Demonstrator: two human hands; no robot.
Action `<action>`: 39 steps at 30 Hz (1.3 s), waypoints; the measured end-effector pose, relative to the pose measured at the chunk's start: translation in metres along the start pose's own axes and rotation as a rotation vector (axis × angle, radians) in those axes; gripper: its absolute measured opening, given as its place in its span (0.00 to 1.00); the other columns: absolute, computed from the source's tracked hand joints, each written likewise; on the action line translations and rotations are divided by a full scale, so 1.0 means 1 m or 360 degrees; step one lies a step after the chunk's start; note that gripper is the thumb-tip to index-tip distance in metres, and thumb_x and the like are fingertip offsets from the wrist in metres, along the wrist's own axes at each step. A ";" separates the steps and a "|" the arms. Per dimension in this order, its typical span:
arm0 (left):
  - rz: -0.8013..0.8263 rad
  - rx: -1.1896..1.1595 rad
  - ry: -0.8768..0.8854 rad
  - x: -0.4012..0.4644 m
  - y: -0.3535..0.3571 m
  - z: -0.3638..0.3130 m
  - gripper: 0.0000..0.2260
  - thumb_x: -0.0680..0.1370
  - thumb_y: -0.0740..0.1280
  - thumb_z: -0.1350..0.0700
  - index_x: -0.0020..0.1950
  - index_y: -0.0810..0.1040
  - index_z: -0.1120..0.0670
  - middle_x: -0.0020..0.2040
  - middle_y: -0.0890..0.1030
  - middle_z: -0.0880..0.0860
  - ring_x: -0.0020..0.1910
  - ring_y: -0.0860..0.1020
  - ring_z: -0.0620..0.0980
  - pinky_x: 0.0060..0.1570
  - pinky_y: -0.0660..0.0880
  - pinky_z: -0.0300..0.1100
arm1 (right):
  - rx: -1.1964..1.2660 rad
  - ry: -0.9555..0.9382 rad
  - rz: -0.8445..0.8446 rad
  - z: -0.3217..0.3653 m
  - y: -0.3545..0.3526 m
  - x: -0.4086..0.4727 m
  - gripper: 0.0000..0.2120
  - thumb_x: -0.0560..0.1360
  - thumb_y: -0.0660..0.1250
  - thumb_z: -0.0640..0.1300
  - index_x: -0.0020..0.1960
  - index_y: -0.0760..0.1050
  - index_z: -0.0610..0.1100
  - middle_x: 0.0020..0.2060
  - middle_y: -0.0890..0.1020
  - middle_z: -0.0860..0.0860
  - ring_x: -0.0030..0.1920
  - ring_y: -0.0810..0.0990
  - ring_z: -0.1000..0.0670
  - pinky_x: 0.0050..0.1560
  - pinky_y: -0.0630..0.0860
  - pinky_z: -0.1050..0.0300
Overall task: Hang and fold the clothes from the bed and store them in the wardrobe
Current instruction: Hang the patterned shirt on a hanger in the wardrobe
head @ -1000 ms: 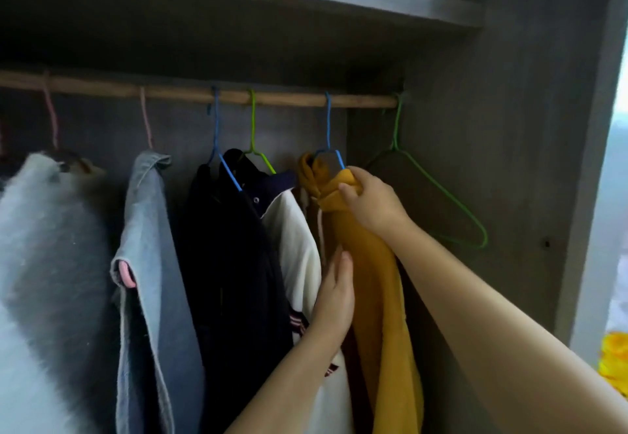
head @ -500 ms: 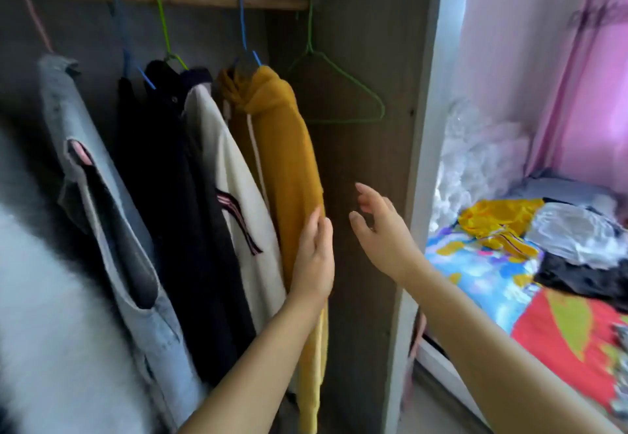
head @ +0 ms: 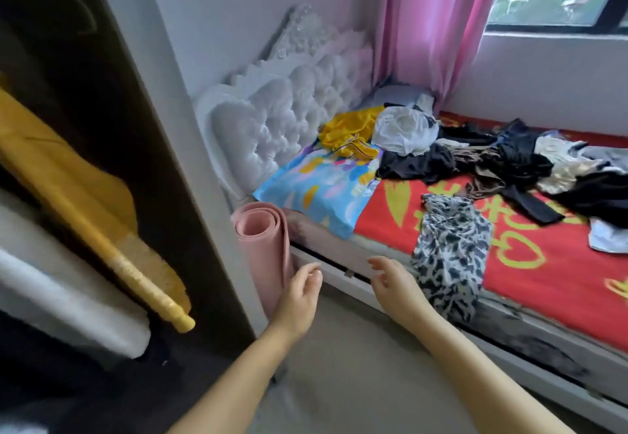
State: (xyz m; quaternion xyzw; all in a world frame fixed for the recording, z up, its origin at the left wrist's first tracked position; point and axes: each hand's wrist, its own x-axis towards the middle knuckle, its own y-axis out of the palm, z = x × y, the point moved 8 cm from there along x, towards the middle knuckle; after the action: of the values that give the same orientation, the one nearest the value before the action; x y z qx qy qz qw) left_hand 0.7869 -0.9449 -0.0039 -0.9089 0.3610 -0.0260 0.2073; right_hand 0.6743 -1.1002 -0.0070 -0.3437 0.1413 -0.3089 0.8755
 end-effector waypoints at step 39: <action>0.0922 0.0796 -0.0623 0.485 0.536 0.073 0.22 0.81 0.59 0.54 0.75 0.61 0.52 0.72 0.63 0.56 0.66 0.69 0.56 0.62 0.70 0.51 | -0.0136 0.1459 0.0415 -0.550 -0.147 0.324 0.24 0.80 0.58 0.44 0.75 0.59 0.44 0.71 0.61 0.40 0.63 0.72 0.40 0.60 0.74 0.47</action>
State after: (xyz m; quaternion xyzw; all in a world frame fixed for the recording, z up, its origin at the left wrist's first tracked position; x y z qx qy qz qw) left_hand 0.8133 -1.5928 -0.3326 -0.6795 0.5377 0.1197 0.4846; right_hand 0.6057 -1.6742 -0.3152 -0.1872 0.5673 -0.3101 0.7395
